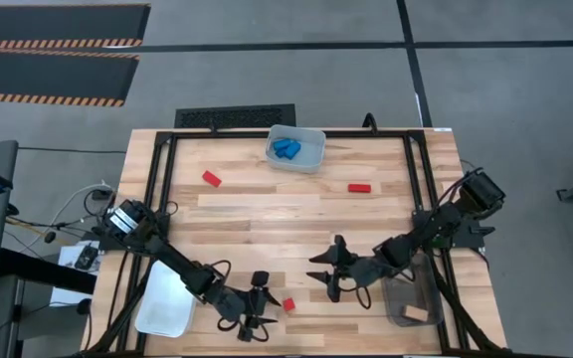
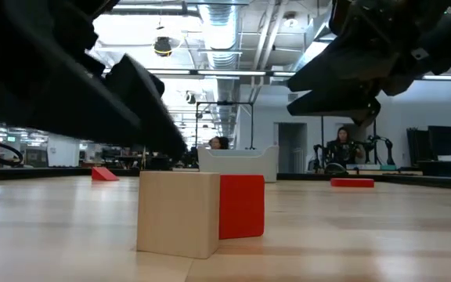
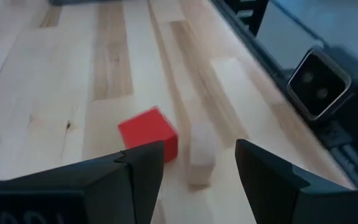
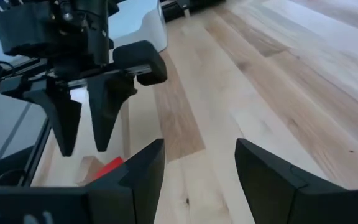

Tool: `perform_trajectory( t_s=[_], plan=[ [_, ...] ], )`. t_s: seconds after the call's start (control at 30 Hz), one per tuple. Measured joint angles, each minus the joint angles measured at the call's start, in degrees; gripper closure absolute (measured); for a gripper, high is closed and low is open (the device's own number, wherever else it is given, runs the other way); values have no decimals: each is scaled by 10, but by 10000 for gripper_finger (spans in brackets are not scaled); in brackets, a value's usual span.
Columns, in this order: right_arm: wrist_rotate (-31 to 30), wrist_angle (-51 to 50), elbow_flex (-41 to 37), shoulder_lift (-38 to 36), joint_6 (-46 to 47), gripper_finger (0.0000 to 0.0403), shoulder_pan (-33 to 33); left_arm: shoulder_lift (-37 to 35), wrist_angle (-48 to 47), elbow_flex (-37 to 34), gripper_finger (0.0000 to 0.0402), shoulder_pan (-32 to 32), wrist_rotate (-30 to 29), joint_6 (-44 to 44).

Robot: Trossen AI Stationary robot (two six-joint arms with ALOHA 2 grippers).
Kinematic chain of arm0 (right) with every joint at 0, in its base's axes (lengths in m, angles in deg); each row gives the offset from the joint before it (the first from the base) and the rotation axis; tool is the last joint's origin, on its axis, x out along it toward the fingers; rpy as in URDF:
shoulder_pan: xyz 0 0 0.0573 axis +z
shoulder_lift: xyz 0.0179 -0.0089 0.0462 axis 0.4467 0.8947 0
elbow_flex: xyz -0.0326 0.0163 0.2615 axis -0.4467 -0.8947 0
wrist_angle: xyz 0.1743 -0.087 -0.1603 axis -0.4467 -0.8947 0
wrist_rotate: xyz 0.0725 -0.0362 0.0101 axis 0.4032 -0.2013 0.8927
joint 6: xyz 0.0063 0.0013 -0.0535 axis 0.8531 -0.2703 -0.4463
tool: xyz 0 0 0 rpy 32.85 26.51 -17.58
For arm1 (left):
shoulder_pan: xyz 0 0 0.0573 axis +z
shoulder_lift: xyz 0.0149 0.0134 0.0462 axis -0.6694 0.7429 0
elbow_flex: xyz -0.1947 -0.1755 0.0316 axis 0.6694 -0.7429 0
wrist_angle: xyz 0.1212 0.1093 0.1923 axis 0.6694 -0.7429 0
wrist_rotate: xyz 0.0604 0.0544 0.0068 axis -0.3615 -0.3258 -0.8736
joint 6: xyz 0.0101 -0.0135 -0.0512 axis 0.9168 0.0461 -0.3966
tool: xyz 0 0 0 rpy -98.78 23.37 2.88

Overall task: Sort & place blocks by color
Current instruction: Put the brown square block into the transparent black bin

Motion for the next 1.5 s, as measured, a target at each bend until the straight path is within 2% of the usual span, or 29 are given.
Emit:
perform_trajectory(
  t_s=[0.3,0.5,0.63,0.8,0.9,1.03,1.13,1.27,1.43,1.5],
  plan=[
    [-5,-1,0,0,0,184,1,55,75,1,213,-2,5,-2],
    [-5,-4,0,0,-13,184,1,65,82,0,220,-1,-7,-6],
    [-5,-4,0,0,-15,184,1,65,92,0,252,-1,-22,8],
    [-4,-4,0,0,-15,184,1,65,89,0,332,0,-18,14],
    [-3,-4,0,0,-15,184,1,65,89,1,374,3,7,14],
    [-3,-1,0,0,-15,184,1,64,88,1,380,6,17,10],
    [-3,6,0,0,-15,184,1,55,90,0,363,6,18,27],
    [16,10,0,0,-15,184,1,4,89,0,346,0,-40,81],
    [25,48,0,0,-54,184,9,-71,45,0,365,-5,-147,136],
    [25,72,2,0,-80,184,17,-88,46,0,370,-1,-166,144]
  ],
)
